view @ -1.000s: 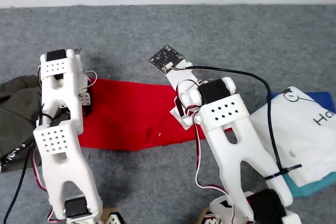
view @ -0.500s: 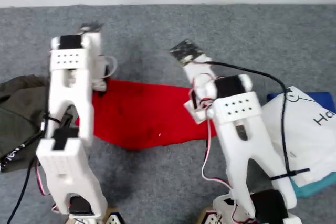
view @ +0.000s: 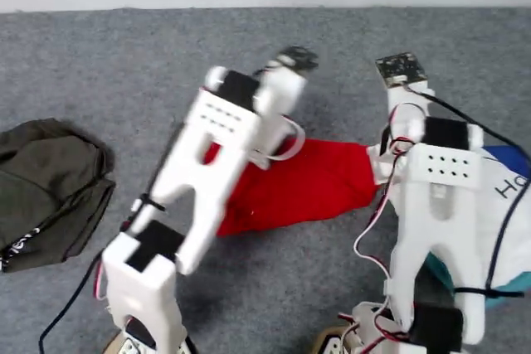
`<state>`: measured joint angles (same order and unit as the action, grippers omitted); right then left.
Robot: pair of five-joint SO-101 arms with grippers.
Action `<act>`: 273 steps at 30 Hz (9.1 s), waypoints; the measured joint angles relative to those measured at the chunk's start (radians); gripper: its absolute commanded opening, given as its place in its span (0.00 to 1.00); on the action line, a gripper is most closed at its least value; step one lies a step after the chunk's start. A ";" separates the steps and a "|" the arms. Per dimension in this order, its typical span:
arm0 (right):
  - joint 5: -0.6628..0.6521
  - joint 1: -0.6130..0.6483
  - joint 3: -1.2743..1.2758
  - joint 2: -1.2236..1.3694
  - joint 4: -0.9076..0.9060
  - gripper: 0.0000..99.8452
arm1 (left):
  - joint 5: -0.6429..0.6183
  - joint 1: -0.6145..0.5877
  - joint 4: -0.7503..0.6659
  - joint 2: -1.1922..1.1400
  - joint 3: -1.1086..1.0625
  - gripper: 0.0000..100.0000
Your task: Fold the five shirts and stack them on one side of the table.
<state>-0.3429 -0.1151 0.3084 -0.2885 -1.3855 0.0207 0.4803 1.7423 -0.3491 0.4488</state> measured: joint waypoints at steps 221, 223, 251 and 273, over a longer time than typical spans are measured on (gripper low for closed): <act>-0.377 0.104 0.370 0.127 0.649 0.01 | 0.161 -0.213 -0.055 0.493 -0.176 0.17; -0.377 0.106 0.347 0.118 0.649 0.01 | 0.161 -0.213 -0.055 0.493 -0.176 0.17; -0.137 0.112 -0.015 0.376 0.448 0.20 | 0.161 -0.213 -0.055 0.493 -0.176 0.17; -0.129 0.071 -0.006 0.503 0.454 0.19 | 0.161 -0.213 -0.055 0.493 -0.176 0.17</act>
<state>-0.4718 -0.0445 0.3023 0.2148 -0.9314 0.1818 0.2670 1.6870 0.1435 0.2723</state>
